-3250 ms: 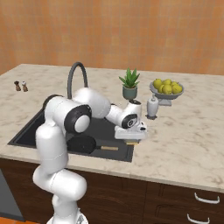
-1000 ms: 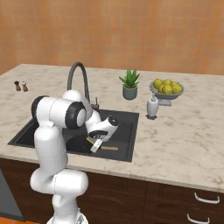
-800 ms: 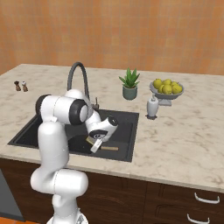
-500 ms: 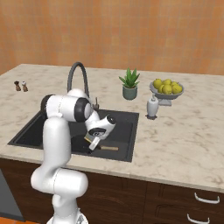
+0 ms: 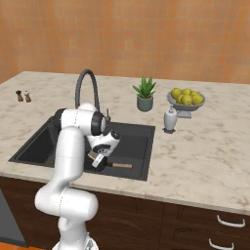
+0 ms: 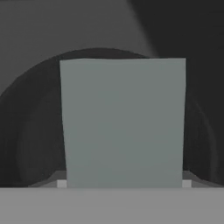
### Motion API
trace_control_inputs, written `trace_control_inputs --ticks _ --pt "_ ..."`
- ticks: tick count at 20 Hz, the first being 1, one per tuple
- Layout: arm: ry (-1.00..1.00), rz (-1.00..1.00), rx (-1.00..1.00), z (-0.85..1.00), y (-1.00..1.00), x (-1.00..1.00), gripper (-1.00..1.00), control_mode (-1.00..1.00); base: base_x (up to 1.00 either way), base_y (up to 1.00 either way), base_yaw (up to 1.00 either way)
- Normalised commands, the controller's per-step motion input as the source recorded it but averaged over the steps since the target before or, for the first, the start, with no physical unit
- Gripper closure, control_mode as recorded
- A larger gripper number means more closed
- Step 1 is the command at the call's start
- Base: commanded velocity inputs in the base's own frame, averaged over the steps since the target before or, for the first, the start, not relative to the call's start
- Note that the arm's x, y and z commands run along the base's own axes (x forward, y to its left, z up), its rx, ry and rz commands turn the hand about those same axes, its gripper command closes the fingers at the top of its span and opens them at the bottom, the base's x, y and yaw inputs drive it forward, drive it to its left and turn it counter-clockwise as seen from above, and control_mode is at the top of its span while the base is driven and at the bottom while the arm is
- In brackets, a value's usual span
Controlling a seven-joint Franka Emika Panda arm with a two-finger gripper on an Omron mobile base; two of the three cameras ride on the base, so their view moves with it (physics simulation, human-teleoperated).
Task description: Pick the pan and sponge and place them into the sink. Then turn on the water.
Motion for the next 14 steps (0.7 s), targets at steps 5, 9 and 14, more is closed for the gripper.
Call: trace_control_inputs --ticks 5,9,14 --pt "-0.02 0.02 0.01 -0.64 -0.02 0.13 1.00 -1.00 0.00 0.00 0.00" --pt "-0.01 0.02 0.03 -0.57 0.00 0.07 1.00 -1.00 0.00 0.00 0.00" --pt "-0.03 0.00 0.06 -0.17 -0.02 0.05 -1.00 -1.00 0.00 0.00 0.00"
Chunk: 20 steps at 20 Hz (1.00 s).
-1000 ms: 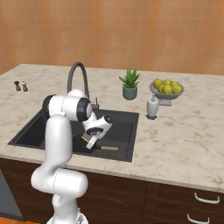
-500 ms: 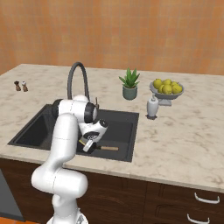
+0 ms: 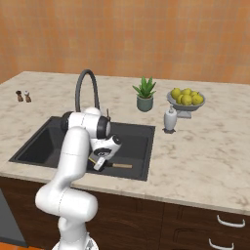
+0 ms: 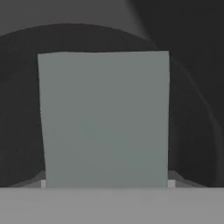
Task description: Pick the pan and sponge and place them into the sink. Then turn on the water.
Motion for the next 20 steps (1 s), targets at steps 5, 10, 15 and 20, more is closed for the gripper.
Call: trace_control_inputs --ticks 5,10,15,20 --pt "-0.15 0.01 0.13 0.20 -0.12 0.00 -1.00 -1.00 0.00 0.00 0.00" --pt "-0.12 0.00 0.12 0.48 -0.05 0.00 -1.00 -1.00 0.00 0.00 0.00" --pt "0.00 0.00 0.07 0.78 -0.04 -0.01 -1.00 -1.00 0.00 0.00 0.00" --pt "-0.06 -0.04 0.09 1.00 -0.33 -0.21 -1.00 -1.00 0.00 0.00 0.00"
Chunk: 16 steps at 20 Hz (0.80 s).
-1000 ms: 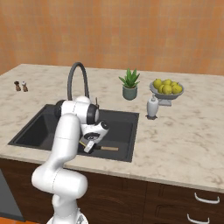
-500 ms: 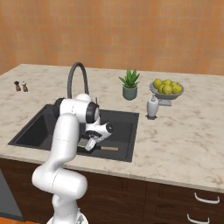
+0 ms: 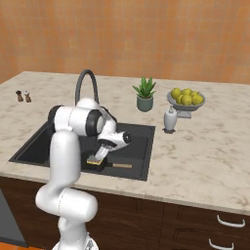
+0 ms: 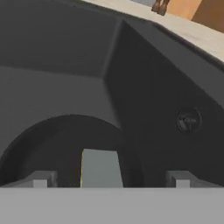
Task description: Pick the pan and sponge and place them into the sink. Then turn on the water.
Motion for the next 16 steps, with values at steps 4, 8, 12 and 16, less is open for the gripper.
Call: trace_control_inputs --ticks 4,8,12,16 --pt "-0.09 -0.09 0.08 0.90 -0.40 -0.48 -1.00 -1.00 0.00 0.00 0.00" --pt "-0.25 -0.11 0.07 0.79 -0.26 -0.63 -1.00 -1.00 0.00 0.00 0.00" --pt "-0.37 -0.02 0.01 0.71 -0.09 -0.53 -1.00 -1.00 0.00 0.00 0.00" --pt "-0.23 -0.02 0.17 0.70 0.00 -0.33 -1.00 -1.00 0.00 0.00 0.00"
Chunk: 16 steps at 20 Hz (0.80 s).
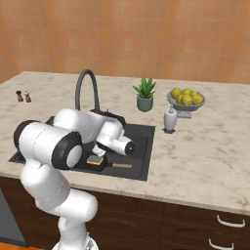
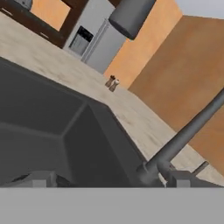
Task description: Pick the pan and sponge and place them into the sink. Then turn on the water.
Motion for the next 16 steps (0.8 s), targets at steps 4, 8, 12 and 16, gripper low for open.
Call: trace_control_inputs --ticks 4,8,12,16 --pt "0.00 0.00 0.30 0.74 -0.04 -0.08 -1.00 -1.00 0.00 0.00 0.00" --pt "0.06 0.00 0.37 0.59 -0.20 0.01 -1.00 -1.00 0.00 0.00 0.00" --pt "0.11 0.00 0.22 0.12 -0.06 0.20 -1.00 -1.00 0.00 0.00 0.00" --pt "0.10 0.00 0.18 0.00 -0.01 0.43 -1.00 -1.00 0.00 0.00 0.00"
